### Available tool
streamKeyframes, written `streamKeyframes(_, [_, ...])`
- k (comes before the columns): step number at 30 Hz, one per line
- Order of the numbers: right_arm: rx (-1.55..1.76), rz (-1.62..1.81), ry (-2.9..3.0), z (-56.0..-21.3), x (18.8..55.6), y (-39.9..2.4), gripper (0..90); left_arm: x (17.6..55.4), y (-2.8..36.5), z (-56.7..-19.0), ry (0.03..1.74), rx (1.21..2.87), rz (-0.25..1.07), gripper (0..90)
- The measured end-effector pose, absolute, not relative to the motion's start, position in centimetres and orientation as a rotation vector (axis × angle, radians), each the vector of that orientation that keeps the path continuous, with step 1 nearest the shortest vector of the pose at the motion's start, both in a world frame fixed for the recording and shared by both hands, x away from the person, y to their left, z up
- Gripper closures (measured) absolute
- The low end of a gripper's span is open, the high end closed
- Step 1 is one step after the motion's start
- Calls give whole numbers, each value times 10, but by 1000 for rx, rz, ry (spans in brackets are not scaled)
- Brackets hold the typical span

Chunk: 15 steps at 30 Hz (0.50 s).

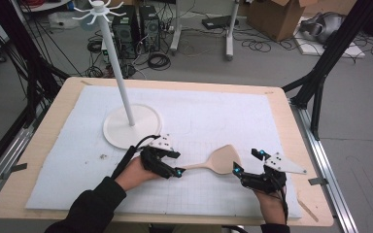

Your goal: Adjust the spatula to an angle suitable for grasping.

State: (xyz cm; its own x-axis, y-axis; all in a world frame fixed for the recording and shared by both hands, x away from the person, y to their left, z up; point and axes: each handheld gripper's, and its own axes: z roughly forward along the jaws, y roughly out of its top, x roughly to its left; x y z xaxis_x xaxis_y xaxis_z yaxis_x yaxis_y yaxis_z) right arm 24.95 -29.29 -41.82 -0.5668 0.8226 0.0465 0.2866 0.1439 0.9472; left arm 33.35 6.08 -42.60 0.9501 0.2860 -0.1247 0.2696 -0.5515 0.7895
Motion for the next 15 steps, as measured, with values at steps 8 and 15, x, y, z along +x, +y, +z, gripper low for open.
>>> streamKeyframes(8, [1072, 1422, 1926, -420, 245, -300, 147, 338, 35, -437, 380, 2289, 20, 407])
streamKeyframes(15, [1074, 1418, 1926, -421, 245, -300, 147, 341, 29, -437, 355, 2329, 36, 552])
